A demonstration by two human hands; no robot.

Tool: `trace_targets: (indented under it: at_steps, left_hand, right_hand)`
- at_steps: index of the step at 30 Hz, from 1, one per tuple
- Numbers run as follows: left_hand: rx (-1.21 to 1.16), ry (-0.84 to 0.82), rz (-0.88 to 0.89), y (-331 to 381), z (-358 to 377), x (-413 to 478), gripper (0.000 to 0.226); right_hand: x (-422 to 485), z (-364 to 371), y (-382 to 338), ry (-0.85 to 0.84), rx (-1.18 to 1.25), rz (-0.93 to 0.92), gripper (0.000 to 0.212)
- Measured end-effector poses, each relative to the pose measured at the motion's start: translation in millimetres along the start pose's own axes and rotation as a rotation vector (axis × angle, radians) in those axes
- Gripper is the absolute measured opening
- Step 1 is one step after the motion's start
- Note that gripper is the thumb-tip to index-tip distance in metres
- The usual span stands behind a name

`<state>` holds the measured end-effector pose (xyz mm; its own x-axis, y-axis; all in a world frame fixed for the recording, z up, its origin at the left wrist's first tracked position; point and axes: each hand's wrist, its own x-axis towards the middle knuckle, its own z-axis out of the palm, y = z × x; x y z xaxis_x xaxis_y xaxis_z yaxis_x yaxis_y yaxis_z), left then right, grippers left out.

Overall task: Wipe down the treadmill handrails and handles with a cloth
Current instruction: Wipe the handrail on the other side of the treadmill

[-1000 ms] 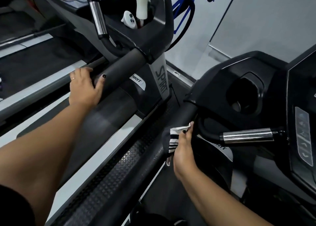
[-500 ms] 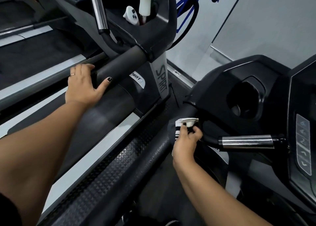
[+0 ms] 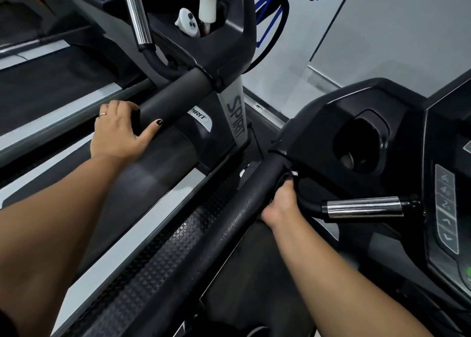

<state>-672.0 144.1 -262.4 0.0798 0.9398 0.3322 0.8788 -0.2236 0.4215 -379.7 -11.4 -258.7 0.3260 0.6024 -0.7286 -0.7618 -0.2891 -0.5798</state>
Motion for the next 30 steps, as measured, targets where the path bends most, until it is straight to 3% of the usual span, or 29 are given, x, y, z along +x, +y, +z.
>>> trace_targets:
  at_steps: [3, 9, 15, 24, 30]
  left_hand:
    - [0.006, -0.002, 0.002, -1, 0, 0, 0.065]
    - [0.013, -0.001, 0.004, 0, 1, 0, 0.065]
    - [0.03, 0.004, -0.001, 0, 4, 1, 0.065]
    - [0.045, -0.003, 0.009, 0, 3, 2, 0.064]
    - [0.063, -0.025, 0.004, 1, 3, 2, 0.067]
  right_hand:
    - [-2, 4, -8, 0.029, 0.036, 0.051, 0.052]
    - [1, 0, 6, 0.164, -0.009, 0.035, 0.063]
    - [-16, -3, 21, 0.193, -0.062, -0.067, 0.028]
    - [4, 2, 5, 0.182, -0.059, 0.004, 0.061]
    - [-6, -4, 12, 0.148, -0.024, 0.022, 0.05]
